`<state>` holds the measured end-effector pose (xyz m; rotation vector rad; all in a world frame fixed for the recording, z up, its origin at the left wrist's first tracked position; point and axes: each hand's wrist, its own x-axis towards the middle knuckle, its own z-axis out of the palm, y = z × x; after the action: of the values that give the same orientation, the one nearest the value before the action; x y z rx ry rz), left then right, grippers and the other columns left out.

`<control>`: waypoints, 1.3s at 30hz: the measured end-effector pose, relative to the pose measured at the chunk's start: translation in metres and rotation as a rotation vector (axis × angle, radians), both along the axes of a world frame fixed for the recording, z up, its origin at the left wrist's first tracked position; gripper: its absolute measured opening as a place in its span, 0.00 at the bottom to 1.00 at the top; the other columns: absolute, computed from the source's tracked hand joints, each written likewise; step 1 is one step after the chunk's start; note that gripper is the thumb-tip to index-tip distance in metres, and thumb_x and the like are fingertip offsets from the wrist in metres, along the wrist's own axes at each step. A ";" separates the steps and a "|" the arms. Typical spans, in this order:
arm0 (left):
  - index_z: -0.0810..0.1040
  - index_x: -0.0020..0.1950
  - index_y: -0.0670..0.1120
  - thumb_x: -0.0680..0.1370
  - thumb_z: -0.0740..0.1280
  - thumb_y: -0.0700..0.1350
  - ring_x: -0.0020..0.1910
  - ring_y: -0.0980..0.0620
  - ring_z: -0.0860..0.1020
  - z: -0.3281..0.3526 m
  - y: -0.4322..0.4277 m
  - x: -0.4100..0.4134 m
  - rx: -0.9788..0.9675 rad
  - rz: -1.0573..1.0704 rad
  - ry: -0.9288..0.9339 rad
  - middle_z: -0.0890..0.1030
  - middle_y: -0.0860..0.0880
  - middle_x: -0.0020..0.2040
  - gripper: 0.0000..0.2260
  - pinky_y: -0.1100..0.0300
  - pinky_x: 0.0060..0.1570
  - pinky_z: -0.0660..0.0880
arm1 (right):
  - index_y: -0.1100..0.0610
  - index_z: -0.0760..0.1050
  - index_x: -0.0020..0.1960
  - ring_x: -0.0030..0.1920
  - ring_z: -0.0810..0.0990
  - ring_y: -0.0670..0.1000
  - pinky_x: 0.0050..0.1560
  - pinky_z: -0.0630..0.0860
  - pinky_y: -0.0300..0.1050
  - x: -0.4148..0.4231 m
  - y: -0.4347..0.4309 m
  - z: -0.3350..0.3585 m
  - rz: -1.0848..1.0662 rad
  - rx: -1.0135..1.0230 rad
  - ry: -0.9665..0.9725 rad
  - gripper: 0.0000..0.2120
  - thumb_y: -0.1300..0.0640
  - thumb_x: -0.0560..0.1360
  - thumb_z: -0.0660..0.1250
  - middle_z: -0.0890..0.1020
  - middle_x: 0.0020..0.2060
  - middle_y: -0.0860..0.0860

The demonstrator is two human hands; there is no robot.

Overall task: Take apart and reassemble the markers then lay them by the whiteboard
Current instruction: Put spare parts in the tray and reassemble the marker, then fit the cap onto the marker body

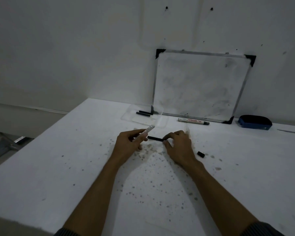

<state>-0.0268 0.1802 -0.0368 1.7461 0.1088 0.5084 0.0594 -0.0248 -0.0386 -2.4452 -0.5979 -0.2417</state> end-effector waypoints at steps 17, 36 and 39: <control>0.86 0.64 0.61 0.80 0.72 0.62 0.36 0.49 0.86 0.006 -0.110 0.071 0.020 -0.374 0.054 0.90 0.51 0.53 0.14 0.55 0.36 0.83 | 0.58 0.83 0.59 0.44 0.82 0.49 0.46 0.77 0.44 0.026 -0.140 0.014 -0.163 1.456 0.612 0.12 0.57 0.76 0.73 0.85 0.54 0.55; 0.87 0.61 0.59 0.78 0.78 0.49 0.35 0.55 0.85 -0.012 -0.107 0.078 -0.015 -0.371 0.055 0.91 0.51 0.43 0.13 0.64 0.40 0.82 | 0.47 0.84 0.59 0.48 0.85 0.43 0.45 0.81 0.38 0.029 -0.117 0.004 -0.293 1.146 0.247 0.10 0.51 0.78 0.71 0.87 0.50 0.42; 0.87 0.63 0.59 0.78 0.77 0.51 0.37 0.55 0.85 -0.013 -0.108 0.078 0.014 -0.401 0.072 0.91 0.51 0.48 0.13 0.63 0.43 0.83 | 0.44 0.83 0.59 0.52 0.83 0.41 0.48 0.79 0.34 0.026 -0.118 0.009 -0.250 1.057 0.094 0.10 0.51 0.78 0.70 0.86 0.51 0.39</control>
<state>0.0512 0.0721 -0.0501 1.7421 -0.1921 0.1530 0.0852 -0.1433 -0.0300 -1.4755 -0.0526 -0.4108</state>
